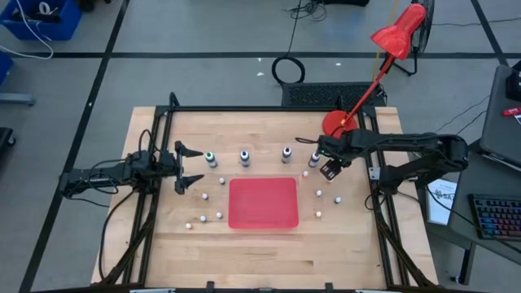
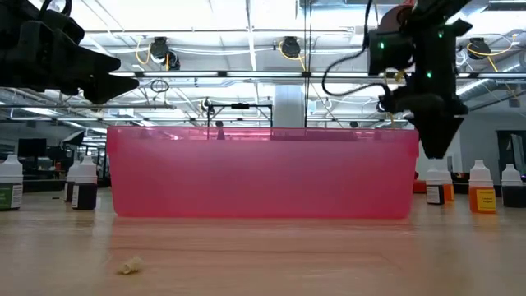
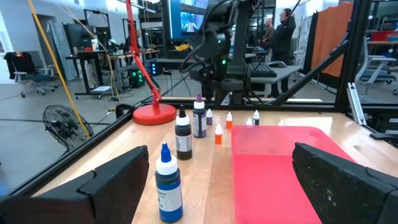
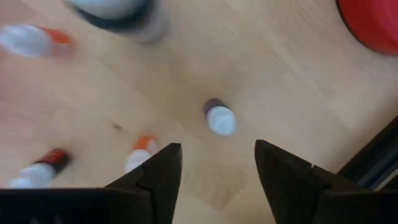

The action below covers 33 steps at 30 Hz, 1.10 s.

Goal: Pick & Place food coloring
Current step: Put the small purple food coloring bottle into the pink bin

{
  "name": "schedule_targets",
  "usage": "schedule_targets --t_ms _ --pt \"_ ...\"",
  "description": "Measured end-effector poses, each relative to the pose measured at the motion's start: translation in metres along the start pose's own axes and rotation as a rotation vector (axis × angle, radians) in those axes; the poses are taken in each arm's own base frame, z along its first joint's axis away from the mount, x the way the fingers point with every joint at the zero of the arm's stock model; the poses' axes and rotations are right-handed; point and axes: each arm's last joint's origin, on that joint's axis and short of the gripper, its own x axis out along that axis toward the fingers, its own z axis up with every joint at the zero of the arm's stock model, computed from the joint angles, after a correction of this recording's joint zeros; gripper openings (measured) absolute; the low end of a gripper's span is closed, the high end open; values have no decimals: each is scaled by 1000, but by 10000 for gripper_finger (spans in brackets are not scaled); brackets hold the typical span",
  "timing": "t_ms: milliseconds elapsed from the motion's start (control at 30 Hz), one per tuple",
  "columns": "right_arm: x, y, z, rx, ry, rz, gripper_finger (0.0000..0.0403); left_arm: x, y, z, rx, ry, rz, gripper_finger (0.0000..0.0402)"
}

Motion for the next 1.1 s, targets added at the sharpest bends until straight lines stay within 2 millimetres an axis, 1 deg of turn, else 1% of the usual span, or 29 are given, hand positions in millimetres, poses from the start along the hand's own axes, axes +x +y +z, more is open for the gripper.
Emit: schedule_targets --t_ms 200,400,567,933,1100 --pt "21 -7 -2 34 -7 4 223 0 0 0 0 0 0 392" --pt "38 -10 -1 42 -62 36 219 0 0 0 0 0 0 392" --pt "49 -14 -3 44 -74 41 216 0 0 0 0 0 1 392" --pt "60 -16 -6 39 -93 50 215 0 0 0 0 0 1 392" --pt "63 -15 -6 40 -107 97 215 0 0 0 0 0 0 392"
